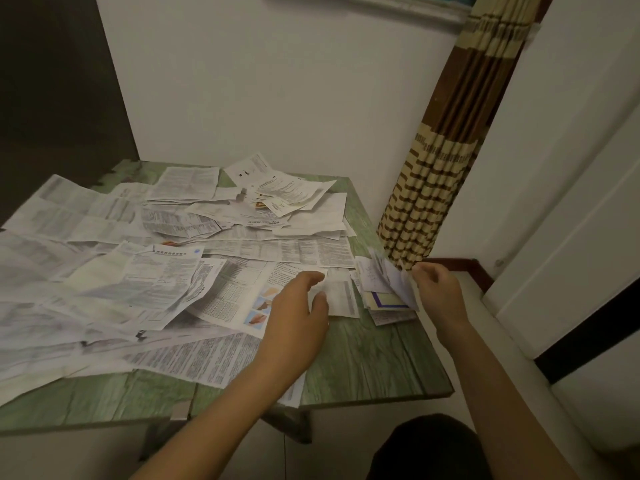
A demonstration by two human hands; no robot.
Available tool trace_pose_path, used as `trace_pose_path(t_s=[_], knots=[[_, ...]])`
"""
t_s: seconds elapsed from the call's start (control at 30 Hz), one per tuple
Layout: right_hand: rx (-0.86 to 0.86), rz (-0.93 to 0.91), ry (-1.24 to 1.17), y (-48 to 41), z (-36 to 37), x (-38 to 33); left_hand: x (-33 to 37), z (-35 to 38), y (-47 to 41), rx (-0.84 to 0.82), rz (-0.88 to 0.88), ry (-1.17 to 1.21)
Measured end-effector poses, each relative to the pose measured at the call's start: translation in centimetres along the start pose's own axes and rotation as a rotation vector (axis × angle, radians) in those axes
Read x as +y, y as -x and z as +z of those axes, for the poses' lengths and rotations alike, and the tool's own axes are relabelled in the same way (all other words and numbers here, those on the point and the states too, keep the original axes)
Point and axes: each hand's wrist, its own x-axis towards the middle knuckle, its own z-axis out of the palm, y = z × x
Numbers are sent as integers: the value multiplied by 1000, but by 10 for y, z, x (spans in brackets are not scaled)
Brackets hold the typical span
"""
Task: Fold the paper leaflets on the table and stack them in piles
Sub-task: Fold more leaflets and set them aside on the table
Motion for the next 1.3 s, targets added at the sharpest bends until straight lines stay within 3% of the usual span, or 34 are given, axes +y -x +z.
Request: trace_pose_path(t_s=[0.23, 0.47, 0.7, 0.83, 0.9, 0.97, 1.07, 1.13, 1.23, 1.3], knots=[[-161, -26, 96, 7, 7, 8, -9, -21, 7, 48, 8, -14], [-53, 27, -21, 4, 4, 8, -21, -23, 11, 37, -33, -5], [-44, -134, 57, 9, 12, -14, -12, -26, 9, 26, 42, -33], [54, -421, 61, 40, 31, -48, -6, -55, 19, 104, 274, -124], [-40, -592, 60, 63, 53, -64, -13, -80, 26, 178, 409, -251], [-255, -680, 91, 84, 79, -73, -26, -107, 29, 240, 437, -411], [-494, -706, 145, 106, 115, -80, -49, -142, 28, 164, 209, -686], [-551, -693, 185, 114, 133, -83, -57, -156, 28, 54, 57, -716], [-588, -727, 244, 121, 150, -88, -73, -166, 32, 39, 251, -826], [-597, -766, 273, 123, 154, -90, -73, -168, 34, 59, 263, -821]])
